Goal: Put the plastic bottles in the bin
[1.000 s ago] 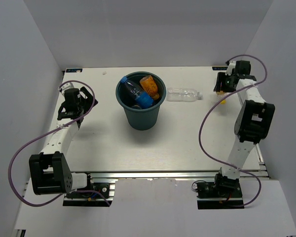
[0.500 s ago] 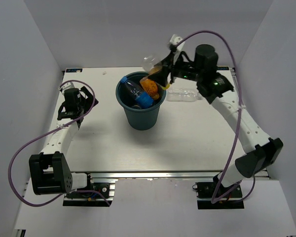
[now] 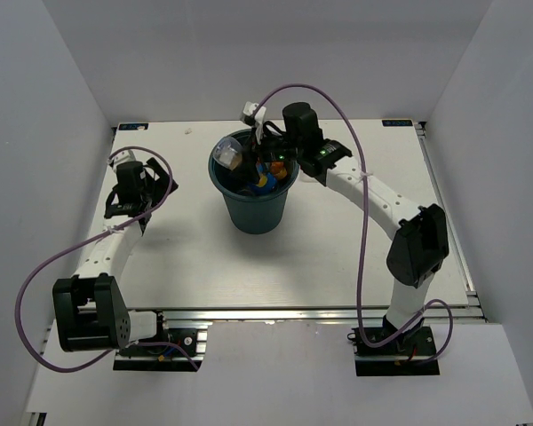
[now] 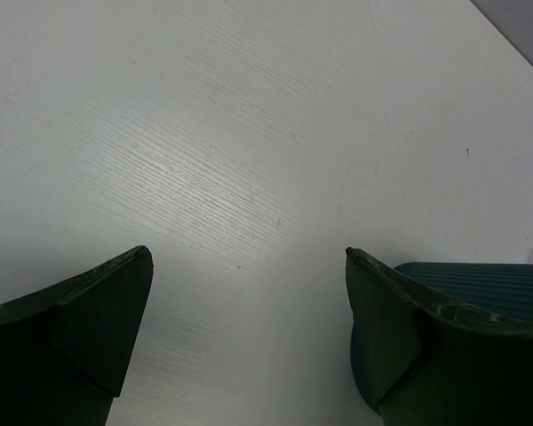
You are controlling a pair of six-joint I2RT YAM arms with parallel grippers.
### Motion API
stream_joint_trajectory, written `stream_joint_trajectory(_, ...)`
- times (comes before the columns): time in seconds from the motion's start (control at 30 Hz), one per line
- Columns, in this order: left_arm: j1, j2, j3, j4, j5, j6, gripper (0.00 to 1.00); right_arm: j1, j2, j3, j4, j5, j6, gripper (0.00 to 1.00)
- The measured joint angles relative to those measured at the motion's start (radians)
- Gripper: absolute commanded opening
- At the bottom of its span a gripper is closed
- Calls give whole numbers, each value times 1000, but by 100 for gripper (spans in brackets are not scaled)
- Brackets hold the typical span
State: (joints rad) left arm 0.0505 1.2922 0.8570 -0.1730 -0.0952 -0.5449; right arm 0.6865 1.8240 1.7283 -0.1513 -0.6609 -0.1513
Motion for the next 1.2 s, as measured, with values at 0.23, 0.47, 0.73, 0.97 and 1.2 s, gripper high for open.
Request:
stream_joint_trajectory(0.23, 0, -3, 0, 2, -21, 6, 98, -6, 24, 0, -35, 19, -71, 89)
stream_joint_trajectory(0.47, 0, -3, 0, 1, -29, 6, 98, -11, -30, 4, -41, 58, -130, 89)
stream_joint_trajectory(0.73, 0, -3, 0, 1, -45, 10, 98, -161, -156, 5, -38, 97, -137, 89)
stream_joint_trajectory(0.97, 0, -3, 0, -3, -90, 21, 98, -425, -177, -43, -63, 150, -132, 89)
stream_joint_trajectory(1.2, 1, 5, 0, -3, -94, 26, 98, -498, 41, 64, -302, 196, -339, 89)
